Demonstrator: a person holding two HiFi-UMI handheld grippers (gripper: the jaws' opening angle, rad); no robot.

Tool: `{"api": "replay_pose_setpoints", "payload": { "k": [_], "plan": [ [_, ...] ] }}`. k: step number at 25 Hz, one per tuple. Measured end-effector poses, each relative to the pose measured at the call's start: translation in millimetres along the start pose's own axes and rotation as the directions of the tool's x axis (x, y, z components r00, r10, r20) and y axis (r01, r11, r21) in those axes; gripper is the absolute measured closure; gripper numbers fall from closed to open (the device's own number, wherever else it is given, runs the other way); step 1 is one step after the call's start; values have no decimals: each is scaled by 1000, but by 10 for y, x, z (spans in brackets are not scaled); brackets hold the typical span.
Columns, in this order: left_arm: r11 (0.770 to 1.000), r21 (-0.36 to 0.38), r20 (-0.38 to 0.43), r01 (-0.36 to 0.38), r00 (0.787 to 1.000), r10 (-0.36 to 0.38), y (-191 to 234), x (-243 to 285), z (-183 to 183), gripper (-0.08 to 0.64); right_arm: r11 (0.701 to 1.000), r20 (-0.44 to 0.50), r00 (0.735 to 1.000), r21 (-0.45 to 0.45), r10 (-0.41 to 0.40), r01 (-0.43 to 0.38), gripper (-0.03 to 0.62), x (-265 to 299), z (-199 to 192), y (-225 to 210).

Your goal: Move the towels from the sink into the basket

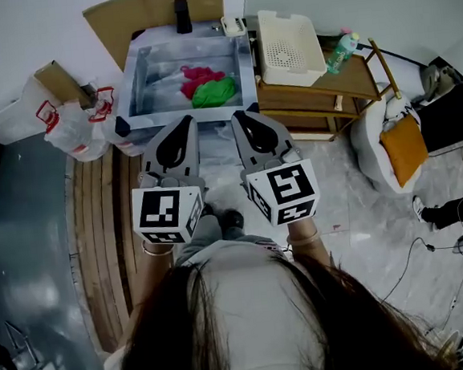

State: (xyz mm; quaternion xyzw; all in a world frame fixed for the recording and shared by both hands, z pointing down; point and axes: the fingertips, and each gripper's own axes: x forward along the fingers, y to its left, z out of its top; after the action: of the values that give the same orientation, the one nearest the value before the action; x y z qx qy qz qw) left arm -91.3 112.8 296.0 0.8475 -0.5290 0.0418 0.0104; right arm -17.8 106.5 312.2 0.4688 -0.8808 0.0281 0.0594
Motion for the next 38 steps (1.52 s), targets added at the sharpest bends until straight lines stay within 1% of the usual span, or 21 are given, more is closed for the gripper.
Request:
{"api": "replay_pose_setpoints", "payload": {
  "k": [3, 9, 17, 22, 27, 32, 35, 38],
  "plan": [
    [1000, -7, -9, -8, 1000, 8, 123, 128, -45, 557, 1000, -31, 999, 6, 9, -8, 566, 169, -63, -54],
    [1000, -17, -8, -5, 1000, 5, 418, 446, -109, 557, 1000, -64, 998, 16, 8, -7, 566, 545, -182, -163],
    [999, -24, -25, 30, 999, -30, 806, 919, -210, 557, 999, -125, 992, 30, -15, 19, 566, 1161, -356, -311],
    [998, -44, -50, 39, 998, -42, 1042, 1156, -315, 557, 998, -160, 987, 59, -6, 16, 566, 1494, -458, -382],
    [998, -49, -62, 48, 997, -51, 1267, 1371, -415, 557, 999, -193, 981, 46, -4, 13, 565, 1833, -582, -459],
    [996, -60, -74, 63, 995, -67, 1427, 1556, -491, 557, 999, -252, 968, 31, 20, -12, 565, 2106, -739, -518],
    [995, -65, -79, 74, 994, -79, 1503, 1660, -531, 557, 1000, -301, 953, 10, 27, -25, 562, 2238, -854, -555],
    [993, -74, -83, 87, 992, -93, 1561, 1764, -588, 557, 999, -349, 936, -5, 44, -48, 535, 2364, -984, -579]
  ]
}}
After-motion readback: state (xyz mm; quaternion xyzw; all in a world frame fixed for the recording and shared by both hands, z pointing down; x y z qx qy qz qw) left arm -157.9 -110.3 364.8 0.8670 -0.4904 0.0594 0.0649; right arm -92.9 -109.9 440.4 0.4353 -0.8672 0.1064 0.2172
